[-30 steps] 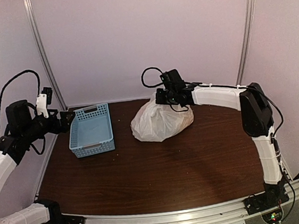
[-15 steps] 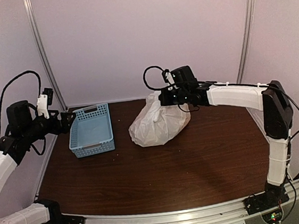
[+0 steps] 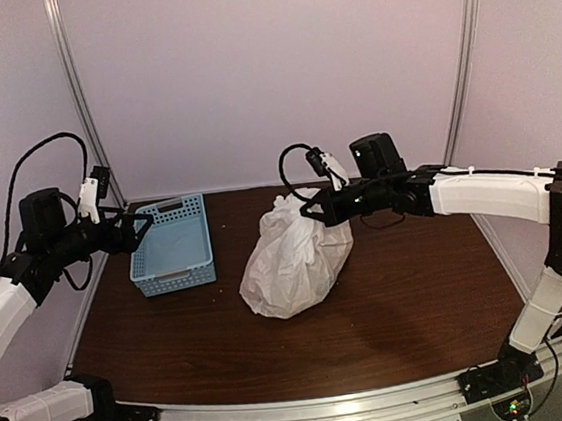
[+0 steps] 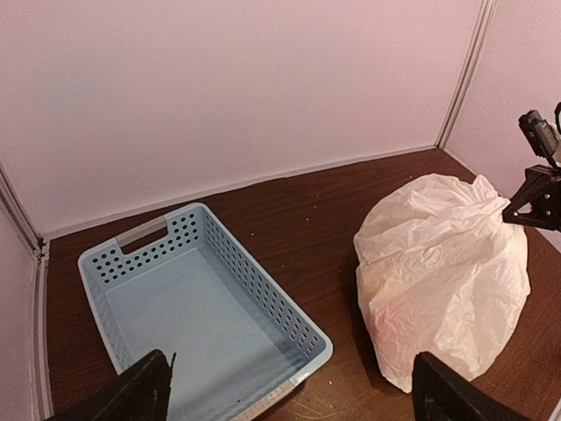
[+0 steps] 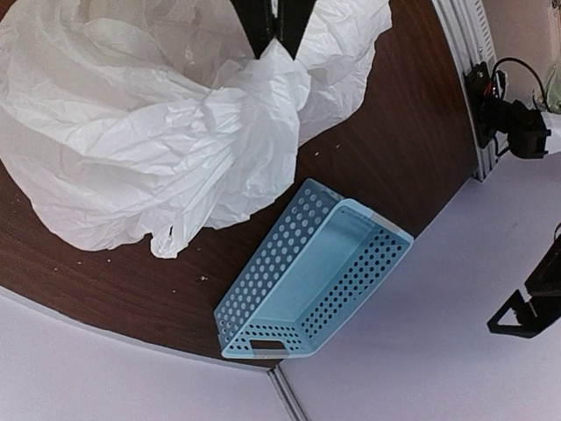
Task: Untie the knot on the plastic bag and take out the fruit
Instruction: Place the takeout bag at the center of the board.
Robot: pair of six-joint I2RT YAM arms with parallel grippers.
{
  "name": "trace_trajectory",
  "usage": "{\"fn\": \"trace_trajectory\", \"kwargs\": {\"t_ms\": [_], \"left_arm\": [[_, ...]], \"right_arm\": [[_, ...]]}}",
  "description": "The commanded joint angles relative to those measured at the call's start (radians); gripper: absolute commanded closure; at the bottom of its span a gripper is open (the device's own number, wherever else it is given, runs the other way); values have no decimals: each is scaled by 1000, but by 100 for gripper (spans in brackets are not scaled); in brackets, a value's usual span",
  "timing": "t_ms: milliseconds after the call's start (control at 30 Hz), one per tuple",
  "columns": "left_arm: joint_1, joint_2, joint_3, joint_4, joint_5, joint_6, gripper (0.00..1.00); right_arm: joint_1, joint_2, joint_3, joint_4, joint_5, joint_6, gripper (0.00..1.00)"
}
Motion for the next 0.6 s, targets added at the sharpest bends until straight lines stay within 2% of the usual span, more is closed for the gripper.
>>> {"fn": "trace_trajectory", "kwargs": {"t_ms": [0, 100, 200, 400, 567], "left_arm": [[-3, 25, -17, 66, 110, 1, 2], [-17, 38, -21, 85, 141, -8, 2], [-79, 52, -20, 106, 137, -19, 3], [-323, 138, -17, 197, 77, -88, 2], [-433, 243, -4, 268, 44, -177, 3]], "right_arm": [[25, -68, -38, -35, -185, -89, 100], [40, -86, -57, -73, -246, -120, 100], [63, -96, -71, -115, -316, -151, 100], [103, -122, -102, -191, -443, -197, 100], [110, -137, -155, -210, -526, -231, 100]]}}
